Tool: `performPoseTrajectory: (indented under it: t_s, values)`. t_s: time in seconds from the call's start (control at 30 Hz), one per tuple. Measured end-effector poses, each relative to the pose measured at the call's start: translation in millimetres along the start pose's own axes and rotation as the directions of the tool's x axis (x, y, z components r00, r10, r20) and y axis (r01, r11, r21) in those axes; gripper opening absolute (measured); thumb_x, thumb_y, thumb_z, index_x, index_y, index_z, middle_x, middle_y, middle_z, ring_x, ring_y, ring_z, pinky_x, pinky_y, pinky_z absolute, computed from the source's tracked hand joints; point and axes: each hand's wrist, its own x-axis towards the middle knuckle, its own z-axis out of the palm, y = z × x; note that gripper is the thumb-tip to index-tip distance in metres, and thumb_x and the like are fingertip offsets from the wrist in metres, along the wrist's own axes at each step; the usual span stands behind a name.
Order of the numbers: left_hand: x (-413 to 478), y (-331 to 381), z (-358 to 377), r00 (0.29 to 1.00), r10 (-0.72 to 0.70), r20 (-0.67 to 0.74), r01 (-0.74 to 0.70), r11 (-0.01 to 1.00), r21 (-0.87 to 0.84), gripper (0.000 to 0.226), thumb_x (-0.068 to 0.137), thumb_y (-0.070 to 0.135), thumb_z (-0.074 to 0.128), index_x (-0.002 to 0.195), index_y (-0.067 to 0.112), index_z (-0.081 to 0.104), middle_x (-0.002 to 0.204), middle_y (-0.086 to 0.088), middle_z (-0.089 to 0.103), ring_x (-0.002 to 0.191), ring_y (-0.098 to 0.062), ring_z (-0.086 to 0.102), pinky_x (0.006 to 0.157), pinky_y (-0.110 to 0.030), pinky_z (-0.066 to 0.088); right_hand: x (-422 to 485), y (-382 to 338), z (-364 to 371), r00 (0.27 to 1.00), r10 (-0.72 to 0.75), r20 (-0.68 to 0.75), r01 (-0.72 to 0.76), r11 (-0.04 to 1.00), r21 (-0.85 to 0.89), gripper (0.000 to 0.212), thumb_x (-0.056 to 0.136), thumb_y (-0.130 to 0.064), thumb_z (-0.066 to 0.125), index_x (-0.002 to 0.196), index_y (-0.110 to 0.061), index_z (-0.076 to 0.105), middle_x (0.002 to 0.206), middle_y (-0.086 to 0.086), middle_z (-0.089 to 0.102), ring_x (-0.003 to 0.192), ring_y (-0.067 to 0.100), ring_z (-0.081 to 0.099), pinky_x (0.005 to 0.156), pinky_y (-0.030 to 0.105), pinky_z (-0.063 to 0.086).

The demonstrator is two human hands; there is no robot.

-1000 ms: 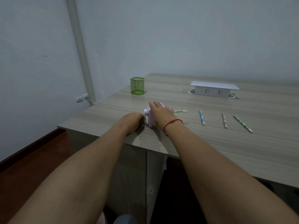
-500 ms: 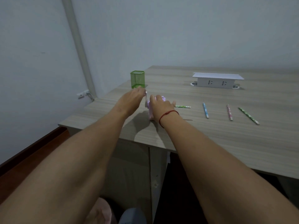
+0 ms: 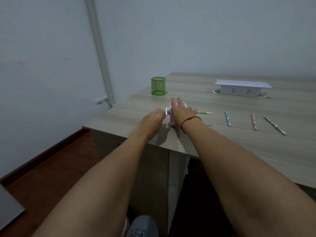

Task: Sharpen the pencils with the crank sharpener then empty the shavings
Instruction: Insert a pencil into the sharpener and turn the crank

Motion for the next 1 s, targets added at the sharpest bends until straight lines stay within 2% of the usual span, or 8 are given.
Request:
performPoseTrajectory:
  t_s: [0.07, 0.13, 0.27, 0.33, 0.47, 0.63, 0.8, 1.0]
  values:
    - [-1, 0, 2, 0.997, -0.014, 0.080, 0.012, 1.000, 0.021, 0.022, 0.096, 0.009, 0.047, 0.116, 0.004, 0.055, 0.118, -0.016, 0.061, 0.105, -0.030, 0.061, 0.088, -0.037, 0.051, 0, 1, -2, 1.000, -0.001, 0.017, 0.001, 1.000, 0.012, 0.104, 0.081, -0.029, 0.074, 0.155, -0.022, 0.001, 0.163, 0.003, -0.003, 0.143, 0.043, 0.024, 0.112, 0.063, 0.020]
    - [-3, 3, 5, 0.986, -0.064, 0.156, 0.060, 0.998, 0.034, 0.018, 0.092, 0.009, 0.052, 0.110, 0.006, 0.056, 0.115, -0.013, 0.060, 0.101, -0.028, 0.061, 0.086, -0.035, 0.048, 0, 0, -3, 1.000, -0.005, 0.024, 0.004, 1.000, 0.029, 0.100, 0.079, -0.029, 0.076, 0.154, -0.022, 0.009, 0.163, 0.002, -0.001, 0.143, 0.042, 0.025, 0.112, 0.063, 0.020]
    - [7, 1, 5, 0.958, -0.138, 0.250, 0.140, 0.990, 0.011, 0.014, 0.095, 0.014, 0.048, 0.104, 0.009, 0.058, 0.111, -0.012, 0.060, 0.097, -0.025, 0.057, 0.080, -0.031, 0.042, 0, 0, 1, 0.999, -0.039, -0.031, 0.041, 0.998, 0.047, 0.085, 0.073, -0.036, 0.079, 0.142, -0.021, 0.032, 0.154, 0.006, 0.023, 0.136, 0.040, 0.035, 0.110, 0.064, 0.023]
    - [14, -2, 5, 0.948, -0.133, 0.289, 0.135, 0.991, 0.012, 0.017, 0.095, 0.015, 0.047, 0.107, 0.009, 0.059, 0.112, -0.012, 0.060, 0.098, -0.025, 0.057, 0.079, -0.031, 0.040, -1, 3, 2, 0.997, -0.055, -0.056, 0.058, 0.996, 0.062, 0.081, 0.074, -0.034, 0.077, 0.141, -0.022, 0.033, 0.152, 0.006, 0.027, 0.134, 0.041, 0.038, 0.110, 0.065, 0.023]
    - [20, -9, 14, 0.944, -0.117, 0.309, 0.119, 0.993, 0.013, 0.020, 0.096, 0.019, 0.047, 0.109, 0.012, 0.060, 0.111, -0.011, 0.061, 0.098, -0.025, 0.058, 0.085, -0.034, 0.046, 0, 8, 4, 0.993, -0.093, -0.071, 0.099, 0.991, 0.087, 0.084, 0.075, -0.029, 0.076, 0.145, -0.022, 0.030, 0.152, 0.005, 0.028, 0.134, 0.042, 0.036, 0.110, 0.066, 0.019]
    - [39, -16, 16, 0.944, -0.133, 0.303, 0.120, 0.991, 0.061, 0.015, 0.092, 0.019, 0.053, 0.104, 0.014, 0.061, 0.105, -0.007, 0.064, 0.093, -0.022, 0.060, 0.090, -0.040, 0.050, 3, 10, 6, 0.991, -0.101, -0.087, 0.108, 0.991, 0.084, 0.081, 0.076, -0.029, 0.075, 0.144, -0.022, 0.031, 0.150, 0.003, 0.031, 0.133, 0.040, 0.038, 0.111, 0.065, 0.018]
    - [67, -22, 7, 0.970, -0.103, 0.221, 0.060, 0.979, 0.197, 0.022, 0.092, 0.006, 0.048, 0.111, 0.007, 0.059, 0.113, -0.016, 0.064, 0.103, -0.034, 0.061, 0.084, -0.041, 0.048, 8, 8, 7, 0.995, -0.071, -0.063, 0.076, 0.993, 0.087, 0.085, 0.072, -0.029, 0.081, 0.141, -0.022, 0.032, 0.145, 0.004, 0.036, 0.127, 0.041, 0.045, 0.109, 0.067, 0.020]
    - [79, -26, -14, 0.992, 0.076, 0.098, -0.094, 0.978, 0.188, 0.024, 0.096, 0.001, 0.042, 0.117, 0.002, 0.054, 0.115, -0.020, 0.060, 0.103, -0.037, 0.060, 0.083, -0.045, 0.048, 13, 7, 0, 0.998, -0.048, -0.030, 0.047, 0.998, -0.032, 0.079, 0.078, -0.035, 0.075, 0.141, -0.019, 0.031, 0.146, 0.009, 0.034, 0.127, 0.039, 0.048, 0.105, 0.063, 0.031]
